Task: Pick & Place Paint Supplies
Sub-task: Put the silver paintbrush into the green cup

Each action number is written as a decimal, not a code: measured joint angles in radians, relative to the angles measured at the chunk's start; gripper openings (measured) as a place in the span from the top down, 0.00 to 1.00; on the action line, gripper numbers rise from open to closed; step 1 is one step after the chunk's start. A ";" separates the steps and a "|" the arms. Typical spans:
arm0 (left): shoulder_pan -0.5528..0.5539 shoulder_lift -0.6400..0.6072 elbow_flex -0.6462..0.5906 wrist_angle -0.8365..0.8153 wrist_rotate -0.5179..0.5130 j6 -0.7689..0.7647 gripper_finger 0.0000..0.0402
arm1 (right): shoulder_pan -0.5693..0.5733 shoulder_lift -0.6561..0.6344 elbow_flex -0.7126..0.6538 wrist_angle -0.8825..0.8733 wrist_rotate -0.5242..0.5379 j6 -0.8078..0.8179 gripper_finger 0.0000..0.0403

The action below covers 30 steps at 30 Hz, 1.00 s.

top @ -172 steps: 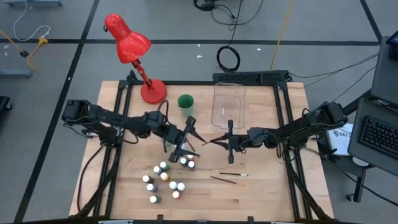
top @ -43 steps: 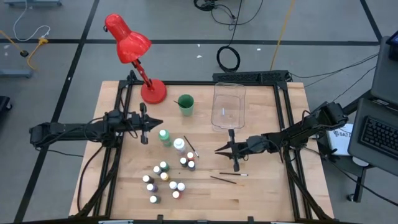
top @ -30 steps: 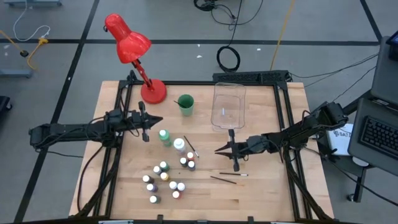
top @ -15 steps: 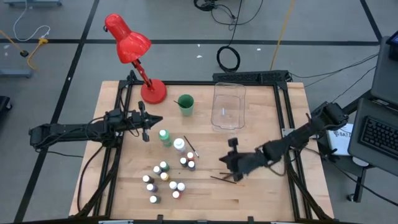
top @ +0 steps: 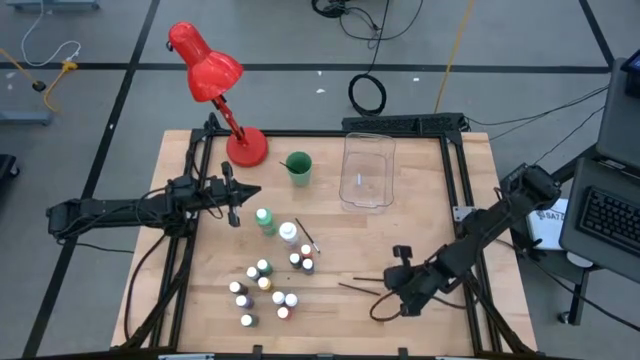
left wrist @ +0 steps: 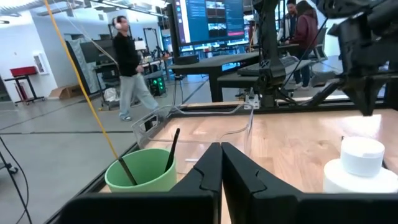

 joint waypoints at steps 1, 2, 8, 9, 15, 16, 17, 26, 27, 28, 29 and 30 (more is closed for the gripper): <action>0.000 0.000 0.000 0.000 0.000 0.000 0.97 | -0.001 0.000 -0.017 -0.002 -0.012 0.010 0.92; 0.000 0.000 0.000 -0.001 0.000 0.000 0.96 | -0.005 0.000 -0.033 -0.004 -0.027 0.019 0.89; 0.000 0.000 0.000 -0.009 0.000 0.012 0.96 | -0.035 0.000 -0.109 0.023 -0.075 0.081 0.72; 0.000 0.000 0.000 -0.011 0.000 0.012 0.96 | -0.036 0.000 -0.118 0.040 -0.075 0.086 0.69; 0.000 0.000 0.000 -0.018 0.000 -0.008 0.99 | -0.028 0.000 -0.173 0.099 -0.111 0.106 0.66; 0.000 0.000 0.000 -0.018 0.000 -0.008 0.99 | -0.024 0.000 -0.182 0.099 -0.110 0.116 0.67; 0.000 0.000 0.000 -0.018 0.000 -0.008 0.98 | -0.019 0.000 -0.193 0.099 -0.103 0.120 0.68; 0.000 0.000 0.000 -0.017 0.001 -0.011 0.95 | -0.013 0.000 -0.276 0.230 -0.091 0.104 0.77; 0.000 0.000 0.000 -0.017 0.001 -0.011 0.96 | -0.013 0.000 -0.284 0.240 -0.085 0.105 0.78; 0.000 0.000 0.000 -0.017 0.001 -0.011 0.96 | -0.013 0.000 -0.291 0.247 -0.080 0.111 0.80; 0.000 0.000 0.000 -0.017 0.001 -0.010 0.97 | -0.013 -0.001 -0.300 0.256 -0.076 0.118 0.81; 0.000 0.000 0.000 -0.017 0.001 -0.010 0.98 | -0.013 -0.002 -0.310 0.266 -0.075 0.121 0.83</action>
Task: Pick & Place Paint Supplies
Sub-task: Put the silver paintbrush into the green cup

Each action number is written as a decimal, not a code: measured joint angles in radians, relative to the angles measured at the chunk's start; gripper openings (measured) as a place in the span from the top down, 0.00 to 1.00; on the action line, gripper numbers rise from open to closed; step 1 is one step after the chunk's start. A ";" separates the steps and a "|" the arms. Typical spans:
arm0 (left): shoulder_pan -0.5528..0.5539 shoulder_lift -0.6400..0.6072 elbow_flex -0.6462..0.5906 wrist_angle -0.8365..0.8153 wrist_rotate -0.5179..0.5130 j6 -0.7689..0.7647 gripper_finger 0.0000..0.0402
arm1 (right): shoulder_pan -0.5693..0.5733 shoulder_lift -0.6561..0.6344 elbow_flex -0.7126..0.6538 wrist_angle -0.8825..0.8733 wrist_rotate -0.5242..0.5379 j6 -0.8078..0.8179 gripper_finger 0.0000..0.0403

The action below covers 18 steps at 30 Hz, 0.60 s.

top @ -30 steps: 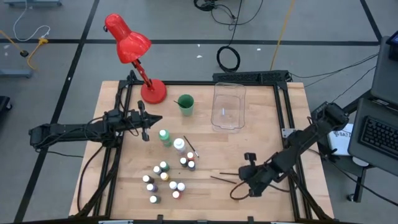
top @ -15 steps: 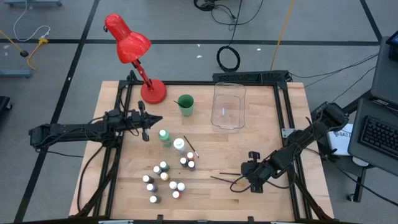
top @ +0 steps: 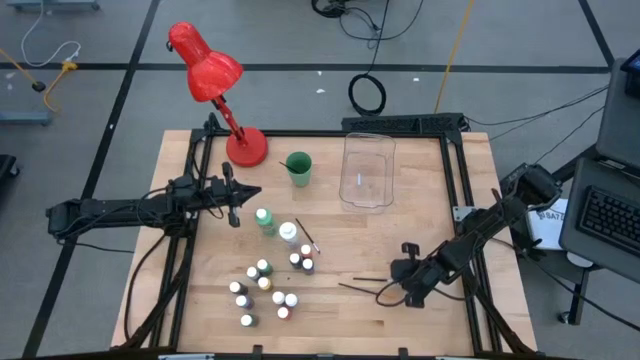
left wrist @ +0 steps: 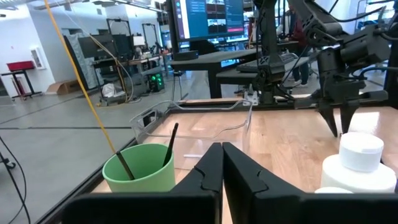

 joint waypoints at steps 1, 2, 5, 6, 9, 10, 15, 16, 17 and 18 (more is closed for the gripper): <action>0.000 0.000 0.000 0.000 0.000 0.000 0.99 | 0.000 -0.001 -0.011 0.011 0.003 0.003 0.85; 0.000 0.000 0.000 -0.001 0.000 0.000 0.99 | 0.000 -0.002 -0.021 0.020 0.003 0.008 0.87; 0.000 0.000 0.000 -0.007 0.000 0.000 0.99 | 0.000 -0.003 -0.048 0.039 -0.007 0.025 0.92; 0.000 0.000 0.000 -0.008 0.000 0.000 0.98 | 0.002 -0.003 -0.056 0.044 -0.006 0.025 0.94; 0.000 0.000 0.000 -0.006 0.000 0.000 0.95 | 0.006 -0.002 -0.067 0.056 -0.002 0.023 0.98; 0.000 0.000 0.000 -0.007 0.001 0.000 0.95 | 0.006 -0.002 -0.067 0.055 0.001 0.023 0.99; 0.000 0.000 0.000 -0.006 0.000 0.000 0.94 | 0.026 0.001 -0.069 0.104 0.101 -0.054 0.99; 0.000 0.000 0.000 -0.006 0.000 0.000 0.95 | 0.032 0.002 -0.070 0.122 0.127 -0.075 0.99; 0.000 0.000 0.000 -0.007 0.001 0.000 0.95 | 0.038 0.003 -0.071 0.147 0.160 -0.099 0.99; 0.000 0.000 0.000 -0.007 0.000 0.000 0.96 | 0.045 0.006 -0.071 0.172 0.189 -0.127 1.00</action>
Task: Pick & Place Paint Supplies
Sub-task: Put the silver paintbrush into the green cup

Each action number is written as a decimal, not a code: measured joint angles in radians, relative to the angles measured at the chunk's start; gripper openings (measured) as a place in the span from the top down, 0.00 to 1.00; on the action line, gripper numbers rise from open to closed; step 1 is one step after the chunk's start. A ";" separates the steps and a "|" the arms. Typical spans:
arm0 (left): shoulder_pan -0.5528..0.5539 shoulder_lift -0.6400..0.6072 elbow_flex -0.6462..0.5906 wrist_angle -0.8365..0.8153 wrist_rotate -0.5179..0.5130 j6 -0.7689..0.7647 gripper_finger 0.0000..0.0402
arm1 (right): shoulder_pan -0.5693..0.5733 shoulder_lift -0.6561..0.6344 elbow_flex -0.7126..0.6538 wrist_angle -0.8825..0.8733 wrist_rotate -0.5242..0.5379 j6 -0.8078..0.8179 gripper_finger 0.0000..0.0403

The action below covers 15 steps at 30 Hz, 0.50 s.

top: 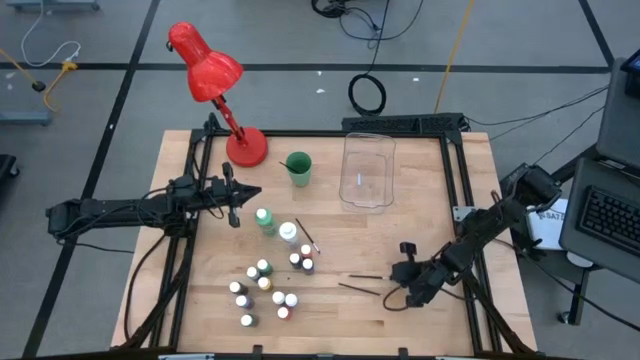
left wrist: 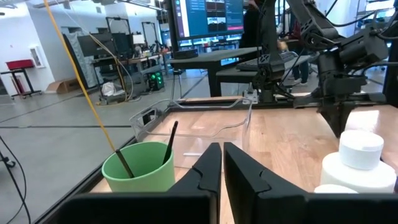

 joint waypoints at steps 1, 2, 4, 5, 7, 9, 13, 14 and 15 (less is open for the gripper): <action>0.000 0.000 0.000 0.000 0.000 0.000 0.96 | 0.006 0.001 -0.001 0.021 0.021 -0.024 1.00; 0.000 0.000 0.000 0.000 0.000 0.000 0.97 | 0.011 0.001 0.000 0.034 0.046 -0.051 1.00; 0.000 0.000 0.000 0.000 0.000 0.001 0.98 | 0.013 0.000 0.012 0.068 0.079 -0.082 1.00; 0.000 0.000 0.000 0.001 0.000 0.003 0.99 | 0.013 -0.003 0.018 0.075 0.092 -0.093 1.00; 0.000 0.000 0.000 0.001 0.000 0.011 0.99 | 0.013 -0.008 0.024 0.073 0.122 -0.124 1.00; 0.000 0.000 0.000 0.002 0.000 0.011 1.00 | 0.012 -0.007 0.033 0.073 0.162 -0.158 1.00; 0.000 0.000 0.000 0.014 0.000 0.011 0.97 | 0.002 -0.030 0.041 0.207 0.223 -0.309 1.00; 0.000 0.000 0.000 0.026 0.000 0.011 0.96 | -0.007 -0.038 0.041 0.264 0.231 -0.368 1.00; 0.000 0.000 0.000 0.038 0.001 0.010 0.95 | -0.025 -0.046 0.041 0.328 0.225 -0.431 1.00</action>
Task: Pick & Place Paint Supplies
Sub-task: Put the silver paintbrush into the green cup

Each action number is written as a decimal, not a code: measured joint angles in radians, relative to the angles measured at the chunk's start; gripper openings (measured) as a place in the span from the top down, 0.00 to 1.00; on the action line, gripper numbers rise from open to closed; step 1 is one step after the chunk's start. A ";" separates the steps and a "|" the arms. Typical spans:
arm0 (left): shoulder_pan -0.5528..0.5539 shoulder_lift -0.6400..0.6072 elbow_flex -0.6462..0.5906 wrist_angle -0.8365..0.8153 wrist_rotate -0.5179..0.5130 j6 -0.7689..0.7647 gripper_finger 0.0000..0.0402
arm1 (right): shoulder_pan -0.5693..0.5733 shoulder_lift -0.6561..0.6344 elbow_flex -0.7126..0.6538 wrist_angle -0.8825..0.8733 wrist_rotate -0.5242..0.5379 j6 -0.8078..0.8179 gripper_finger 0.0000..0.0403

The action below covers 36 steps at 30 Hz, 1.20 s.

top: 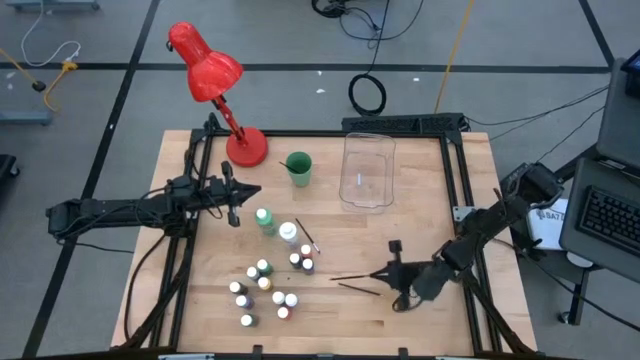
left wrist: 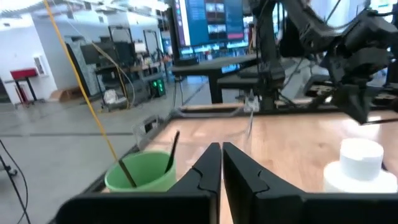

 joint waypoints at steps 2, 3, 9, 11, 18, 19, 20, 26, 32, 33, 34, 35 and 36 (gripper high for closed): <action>-0.001 0.000 0.000 0.016 0.010 -0.010 0.93 | -0.051 -0.005 0.003 0.132 -0.048 -0.124 1.00; -0.002 0.000 0.000 0.020 0.022 -0.016 0.93 | -0.080 -0.005 0.003 0.184 -0.078 -0.175 1.00; -0.024 0.000 0.000 0.057 0.142 0.021 0.92 | -0.324 -0.004 0.003 0.359 -0.367 -0.308 1.00; -0.035 0.000 0.000 0.065 0.193 0.048 0.92 | -0.412 0.008 0.003 0.416 -0.492 -0.311 1.00; -0.087 0.007 0.000 0.070 0.245 0.122 0.92 | -0.592 0.121 0.131 0.518 -0.820 -0.371 1.00; -0.093 0.012 0.000 0.078 0.244 0.125 0.92 | -0.607 0.130 0.156 0.510 -0.836 -0.374 1.00; -0.098 0.018 0.000 0.089 0.244 0.125 0.92 | -0.621 0.145 0.188 0.496 -0.855 -0.375 1.00; -0.141 0.090 0.000 0.257 0.242 0.075 0.92 | -0.676 0.255 0.396 0.342 -0.962 -0.386 1.00; -0.203 0.195 0.001 0.407 0.241 0.109 0.92 | -0.696 0.341 0.480 0.415 -0.993 -0.401 1.00; -0.213 0.210 0.000 0.419 0.241 0.125 0.92 | -0.701 0.345 0.480 0.441 -0.998 -0.392 1.00; -0.222 0.224 0.000 0.438 0.241 0.139 0.91 | -0.707 0.349 0.480 0.469 -0.998 -0.386 1.00; -0.229 0.237 0.000 0.459 0.241 0.145 0.90 | -0.713 0.351 0.480 0.483 -0.991 -0.382 1.00; -0.237 0.253 0.001 0.483 0.241 0.150 0.87 | -0.719 0.351 0.480 0.487 -0.991 -0.382 1.00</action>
